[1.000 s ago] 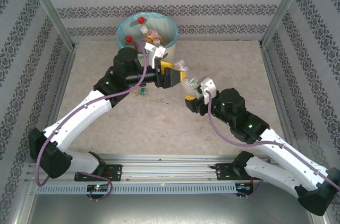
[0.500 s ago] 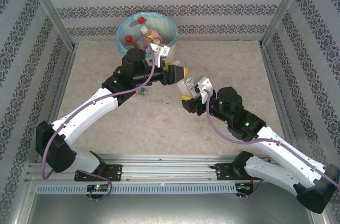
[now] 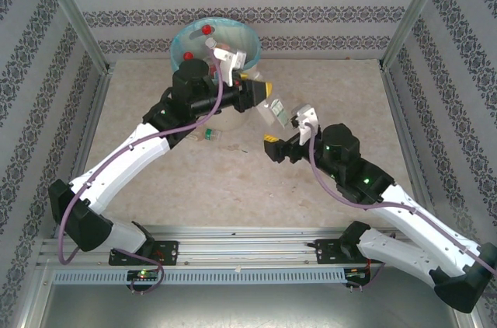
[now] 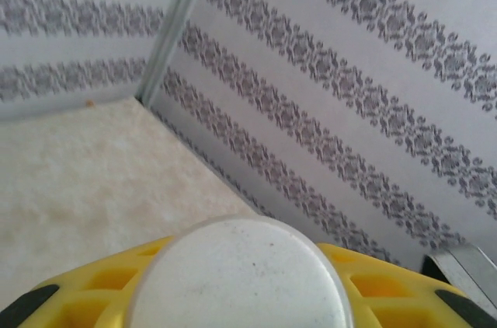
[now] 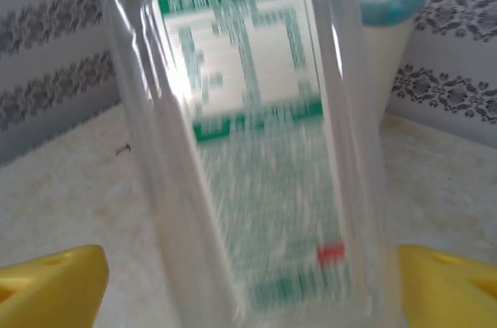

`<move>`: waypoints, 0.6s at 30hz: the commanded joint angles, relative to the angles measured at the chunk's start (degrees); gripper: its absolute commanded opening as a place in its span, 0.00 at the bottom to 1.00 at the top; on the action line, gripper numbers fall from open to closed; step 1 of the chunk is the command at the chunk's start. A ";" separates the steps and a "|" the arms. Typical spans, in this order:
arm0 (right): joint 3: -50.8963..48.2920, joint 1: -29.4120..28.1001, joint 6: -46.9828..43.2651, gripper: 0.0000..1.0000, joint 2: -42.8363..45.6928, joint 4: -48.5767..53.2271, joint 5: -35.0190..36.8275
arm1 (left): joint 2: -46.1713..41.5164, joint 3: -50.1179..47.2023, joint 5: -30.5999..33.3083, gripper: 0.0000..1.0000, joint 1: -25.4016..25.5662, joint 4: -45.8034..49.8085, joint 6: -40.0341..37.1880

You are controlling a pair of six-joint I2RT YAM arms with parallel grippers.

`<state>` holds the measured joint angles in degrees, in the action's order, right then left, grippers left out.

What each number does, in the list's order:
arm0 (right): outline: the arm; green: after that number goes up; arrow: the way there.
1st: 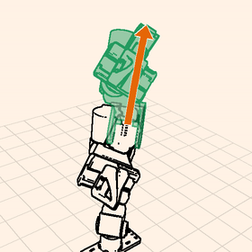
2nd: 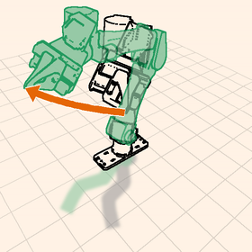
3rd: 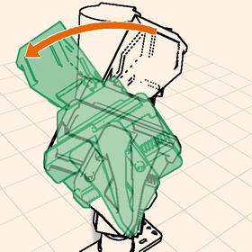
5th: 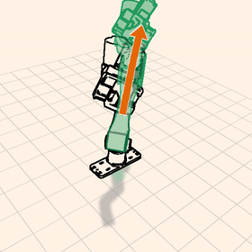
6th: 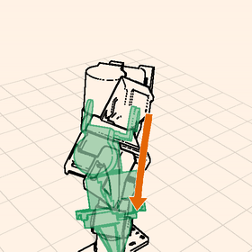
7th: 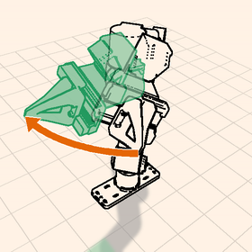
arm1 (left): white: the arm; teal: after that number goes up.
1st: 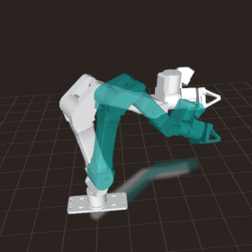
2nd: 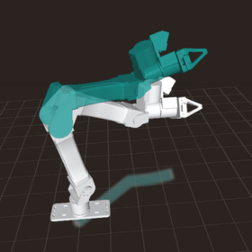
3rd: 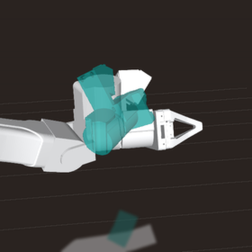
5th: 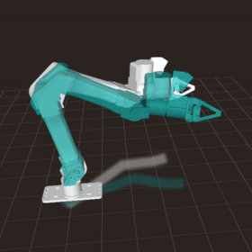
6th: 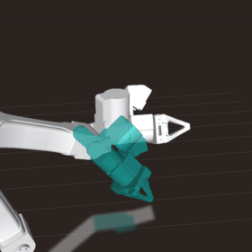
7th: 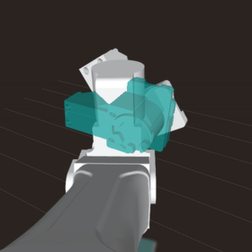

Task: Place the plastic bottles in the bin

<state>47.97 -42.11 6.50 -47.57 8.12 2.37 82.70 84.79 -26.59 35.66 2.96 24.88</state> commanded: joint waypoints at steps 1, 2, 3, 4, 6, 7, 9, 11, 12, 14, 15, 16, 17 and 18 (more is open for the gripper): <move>1.72 0.27 3.31 0.98 3.31 0.64 6.30 | 1.02 6.07 3.74 0.00 -0.76 0.17 -5.40; 1.53 0.27 3.52 0.98 4.25 0.72 6.93 | 1.08 7.18 5.21 0.00 -0.90 -0.01 -6.36; 1.36 0.29 4.03 0.98 5.23 1.09 7.62 | 1.25 8.52 7.06 0.00 -1.08 0.78 -7.17; 1.34 0.28 4.45 0.98 5.96 1.47 8.10 | 1.43 9.85 8.49 0.00 -1.32 1.88 -7.80; 1.34 0.33 5.38 0.98 7.21 1.89 8.51 | 1.91 12.41 10.46 0.00 -2.28 3.62 -9.24; 1.34 0.27 5.47 0.98 7.69 2.09 8.52 | 2.01 13.27 11.39 0.00 -2.77 3.97 -9.92; 1.73 0.26 6.10 0.98 7.84 2.43 8.69 | 2.65 15.30 13.48 0.00 -4.07 5.25 -12.21; 2.02 0.26 6.33 0.98 7.24 2.02 8.42 | 3.91 17.56 13.63 0.00 -6.12 6.29 -13.92; 2.38 0.19 6.33 0.97 6.60 1.68 7.95 | 4.80 18.96 13.59 0.00 -7.64 6.98 -13.86; 3.99 -0.02 6.70 0.95 4.59 1.71 7.09 | 6.37 21.62 11.96 0.00 -10.75 8.31 -13.55; 5.04 -0.37 6.86 0.94 3.12 1.93 6.56 | 7.32 22.96 11.59 0.00 -12.26 8.97 -13.68; 6.26 -0.83 6.80 0.94 1.78 1.98 6.05 | 8.04 24.00 11.93 0.00 -13.34 9.52 -13.63; 7.56 -1.62 6.33 0.94 0.18 1.96 5.57 | 8.83 25.25 11.94 0.00 -14.49 10.15 -13.79; 8.97 -2.71 5.53 0.94 -1.45 1.96 5.28 | 9.77 26.74 11.60 0.00 -15.62 10.78 -14.10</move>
<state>53.01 -42.83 12.12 -46.11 10.17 8.93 90.63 107.83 -15.25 22.57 10.33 13.02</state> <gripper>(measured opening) 0.939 0.413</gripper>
